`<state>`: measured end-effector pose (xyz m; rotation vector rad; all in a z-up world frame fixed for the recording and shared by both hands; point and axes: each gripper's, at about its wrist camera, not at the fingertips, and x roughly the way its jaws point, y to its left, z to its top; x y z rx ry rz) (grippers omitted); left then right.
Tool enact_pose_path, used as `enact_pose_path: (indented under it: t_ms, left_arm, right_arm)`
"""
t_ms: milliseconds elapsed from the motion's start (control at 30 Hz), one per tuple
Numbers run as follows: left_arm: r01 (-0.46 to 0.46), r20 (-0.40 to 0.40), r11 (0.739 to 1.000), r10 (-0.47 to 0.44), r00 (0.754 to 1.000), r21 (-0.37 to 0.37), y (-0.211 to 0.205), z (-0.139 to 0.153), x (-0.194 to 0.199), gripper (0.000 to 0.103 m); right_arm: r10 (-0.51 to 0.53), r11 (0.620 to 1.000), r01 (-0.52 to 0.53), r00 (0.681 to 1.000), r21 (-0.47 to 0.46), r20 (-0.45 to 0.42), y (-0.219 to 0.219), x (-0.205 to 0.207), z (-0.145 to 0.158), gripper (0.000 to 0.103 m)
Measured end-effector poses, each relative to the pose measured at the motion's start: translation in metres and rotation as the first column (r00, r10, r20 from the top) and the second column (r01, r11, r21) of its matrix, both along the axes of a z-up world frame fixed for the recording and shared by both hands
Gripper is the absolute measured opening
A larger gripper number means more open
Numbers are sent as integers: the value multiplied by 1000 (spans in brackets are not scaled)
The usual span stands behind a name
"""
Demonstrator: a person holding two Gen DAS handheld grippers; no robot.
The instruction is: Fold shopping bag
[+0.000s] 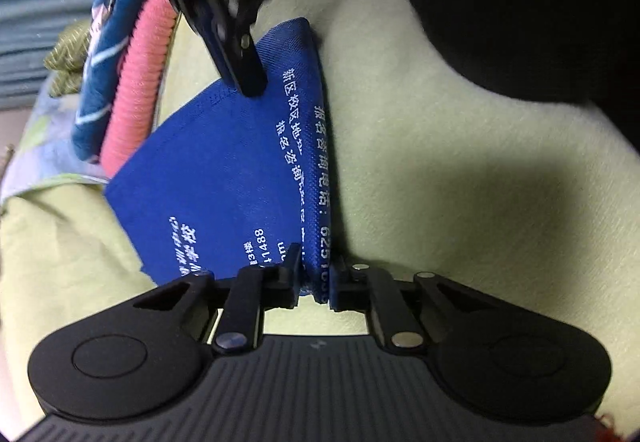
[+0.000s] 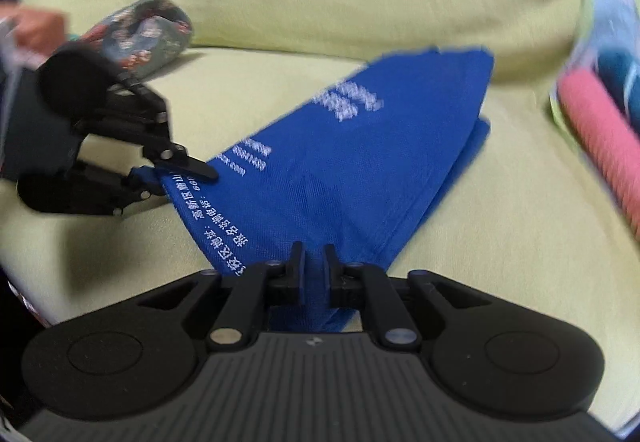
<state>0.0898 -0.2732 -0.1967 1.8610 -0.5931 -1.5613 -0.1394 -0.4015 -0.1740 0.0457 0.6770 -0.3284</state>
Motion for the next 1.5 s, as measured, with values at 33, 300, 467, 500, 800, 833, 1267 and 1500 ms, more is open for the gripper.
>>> enact_pose_path:
  t_ms: [33,300,467,500,800,833,1267,1500]
  left_arm:
    - [-3,-10,1000,3,1000,7,2,2,-1,10]
    - [-49,-94,998,53,994,44,-3,17,5,10]
    - [-72,-138,995,80,987,64,-4,24,7,10]
    - [-75,-145,995,85,986,70,-6,25,7,10]
    - [-152,-245,978,184,952,144,-26,44,13,15]
    - [-169,-265,973,206,942,158,-30,47,14,15]
    - [-252,-360,926,344,867,280,-80,67,16,19]
    - [-316,-417,910,405,813,268,-72,73,28,28]
  right_arm:
    - [20,1000,-20,1000,-6,19,-2,-7,3,24]
    - [391,847,-394,916,-358,-84,20,-50,-6,47]
    - [445,659,-473,872,-585,-204,36,-48,-42,42]
    - [442,634,-462,874,-620,-200,36,-46,-47,41]
    - [420,766,-412,902,-493,-102,14,-24,-43,17]
    - [409,802,-406,908,-439,-92,12,-22,-38,17]
    - [198,842,-193,979,504,44,-95,-14,-7,17]
    - [78,617,-46,997,786,-2,-136,-7,-20,15]
